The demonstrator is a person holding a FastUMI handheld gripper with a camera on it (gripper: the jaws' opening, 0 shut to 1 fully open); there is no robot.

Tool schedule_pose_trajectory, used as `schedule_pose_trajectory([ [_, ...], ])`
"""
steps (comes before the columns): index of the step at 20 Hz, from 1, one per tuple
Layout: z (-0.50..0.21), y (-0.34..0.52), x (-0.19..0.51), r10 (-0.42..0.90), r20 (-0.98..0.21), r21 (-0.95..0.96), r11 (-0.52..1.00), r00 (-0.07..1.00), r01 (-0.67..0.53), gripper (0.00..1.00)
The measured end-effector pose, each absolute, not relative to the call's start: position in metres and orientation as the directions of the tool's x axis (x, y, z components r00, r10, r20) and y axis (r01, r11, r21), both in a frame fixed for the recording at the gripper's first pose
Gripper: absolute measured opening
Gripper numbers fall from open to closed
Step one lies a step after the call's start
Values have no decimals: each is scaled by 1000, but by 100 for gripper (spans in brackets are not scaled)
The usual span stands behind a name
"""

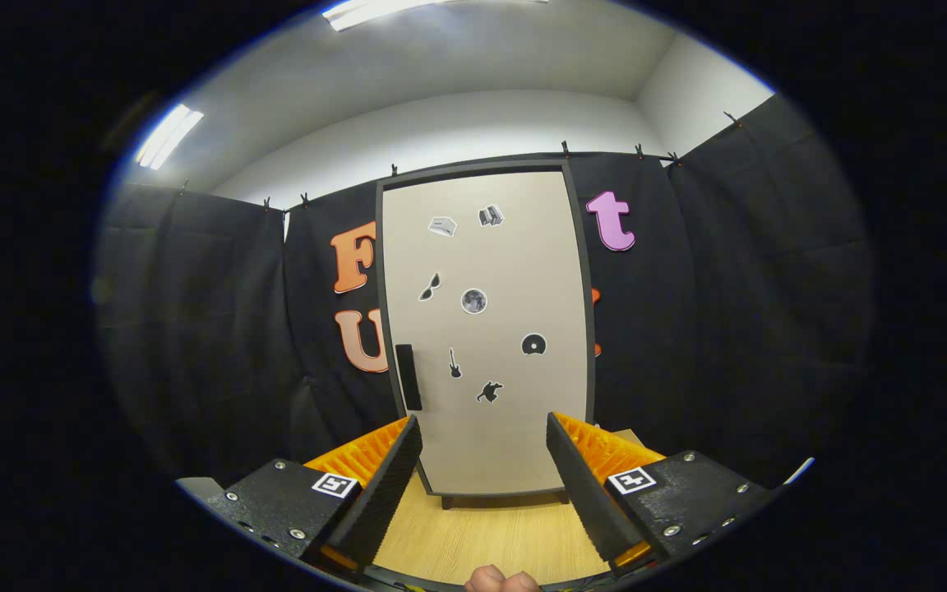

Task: Open the shoe cabinet door, grab the shoes and put them into the shoe cabinet, then close the shoe cabinet door.

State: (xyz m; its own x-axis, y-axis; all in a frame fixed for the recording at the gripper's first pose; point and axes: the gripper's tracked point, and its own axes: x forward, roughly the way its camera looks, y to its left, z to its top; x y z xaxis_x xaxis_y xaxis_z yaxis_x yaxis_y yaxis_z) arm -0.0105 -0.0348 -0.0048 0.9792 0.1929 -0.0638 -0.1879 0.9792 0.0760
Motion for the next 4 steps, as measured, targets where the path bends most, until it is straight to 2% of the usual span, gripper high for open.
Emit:
schedule_pose_trajectory([
  [4, -2, -23, -14, 163, -68, 52, 986, 984, -160, 95],
])
